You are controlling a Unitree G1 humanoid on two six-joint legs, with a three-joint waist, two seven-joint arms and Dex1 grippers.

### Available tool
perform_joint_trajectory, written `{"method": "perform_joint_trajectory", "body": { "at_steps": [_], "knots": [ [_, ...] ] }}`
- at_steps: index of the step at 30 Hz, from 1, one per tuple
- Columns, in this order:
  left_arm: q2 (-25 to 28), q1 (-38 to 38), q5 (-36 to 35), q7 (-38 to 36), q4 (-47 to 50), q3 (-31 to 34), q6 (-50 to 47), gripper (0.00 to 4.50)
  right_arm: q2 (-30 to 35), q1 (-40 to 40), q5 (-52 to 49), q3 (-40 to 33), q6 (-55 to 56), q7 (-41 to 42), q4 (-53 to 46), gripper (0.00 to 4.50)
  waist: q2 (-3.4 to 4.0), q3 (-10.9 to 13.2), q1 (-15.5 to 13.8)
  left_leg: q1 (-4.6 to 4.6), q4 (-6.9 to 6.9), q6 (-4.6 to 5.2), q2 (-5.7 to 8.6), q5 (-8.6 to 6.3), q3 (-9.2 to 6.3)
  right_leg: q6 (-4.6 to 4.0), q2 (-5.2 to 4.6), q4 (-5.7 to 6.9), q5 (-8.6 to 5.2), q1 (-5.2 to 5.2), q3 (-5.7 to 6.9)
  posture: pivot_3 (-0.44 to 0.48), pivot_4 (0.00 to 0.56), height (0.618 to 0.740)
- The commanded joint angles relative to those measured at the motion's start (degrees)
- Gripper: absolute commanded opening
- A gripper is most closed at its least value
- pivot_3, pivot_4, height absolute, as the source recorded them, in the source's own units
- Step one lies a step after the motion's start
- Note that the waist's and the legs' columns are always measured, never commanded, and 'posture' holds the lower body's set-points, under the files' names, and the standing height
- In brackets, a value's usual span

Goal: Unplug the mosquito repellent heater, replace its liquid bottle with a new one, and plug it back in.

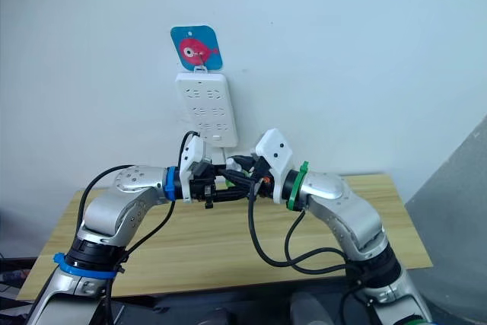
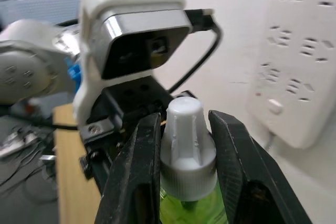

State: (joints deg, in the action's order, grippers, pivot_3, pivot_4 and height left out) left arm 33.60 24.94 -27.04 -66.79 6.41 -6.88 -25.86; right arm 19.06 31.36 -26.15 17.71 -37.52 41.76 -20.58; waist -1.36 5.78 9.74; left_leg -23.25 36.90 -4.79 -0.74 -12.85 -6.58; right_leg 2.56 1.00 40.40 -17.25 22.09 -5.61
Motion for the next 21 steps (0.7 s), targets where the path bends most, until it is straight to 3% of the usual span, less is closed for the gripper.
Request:
{"method": "perform_joint_trajectory", "body": {
  "at_steps": [1,5,9,10,16,21],
  "knots": [
    [2.9,0.6,-2.1,-3.1,0.2,2.3,-0.8,2.3,4.1,5.3,-3.3,-1.0,3.4,13.7,3.5,1.01,0.01,0.0,0.0,0.17,-0.04,0.01,0.0,-0.01,0.02,0.0,0.0,-0.03,-0.02,-0.13,-0.01,-0.123,0.019,0.74],
    [4.8,0.9,-4.1,-6.6,1.8,1.5,-3.0,2.3,8.5,11.6,-3.9,2.4,5.1,28.1,9.3,1.01,0.02,0.0,0.1,0.42,-0.12,0.05,-0.01,-0.03,0.03,-0.02,0.0,-0.11,-0.11,-0.41,0.01,-0.108,0.023,0.74],
    [4.7,0.9,-4.6,-6.1,2.6,1.8,-3.9,2.3,10.3,13.7,-4.5,3.4,2.7,31.7,10.5,1.01,0.03,0.0,-0.1,0.43,-0.13,0.08,-0.02,-0.05,-0.06,-0.05,0.0,-0.15,-0.13,-0.46,0.08,-0.105,0.026,0.74],
    [4.6,0.7,-4.6,-5.6,2.8,1.9,-4.0,2.3,10.1,13.5,-4.6,2.7,2.4,31.0,10.6,1.01,0.03,0.0,-0.1,0.42,-0.13,0.08,0.0,-0.05,-0.06,-0.05,-0.02,-0.15,-0.13,-0.46,0.07,-0.105,0.026,0.74],
    [3.6,0.0,-4.6,-3.4,3.1,2.4,-3.9,2.3,9.4,11.3,-3.1,-0.2,3.6,25.4,9.8,2.94,0.03,0.0,-0.2,0.42,-0.12,0.08,-0.01,-0.05,-0.07,-0.05,-0.02,-0.15,-0.13,-0.46,0.07,-0.105,0.026,0.74],
    [1.6,0.3,-3.8,-0.5,2.4,2.3,-2.4,2.3,8.9,7.5,-3.7,-4.9,1.2,17.4,4.5,2.97,0.04,0.0,-0.3,0.39,-0.12,0.08,0.0,-0.05,-0.06,-0.04,-0.03,-0.17,-0.13,-0.45,0.06,-0.118,0.031,0.74]
  ]
}}
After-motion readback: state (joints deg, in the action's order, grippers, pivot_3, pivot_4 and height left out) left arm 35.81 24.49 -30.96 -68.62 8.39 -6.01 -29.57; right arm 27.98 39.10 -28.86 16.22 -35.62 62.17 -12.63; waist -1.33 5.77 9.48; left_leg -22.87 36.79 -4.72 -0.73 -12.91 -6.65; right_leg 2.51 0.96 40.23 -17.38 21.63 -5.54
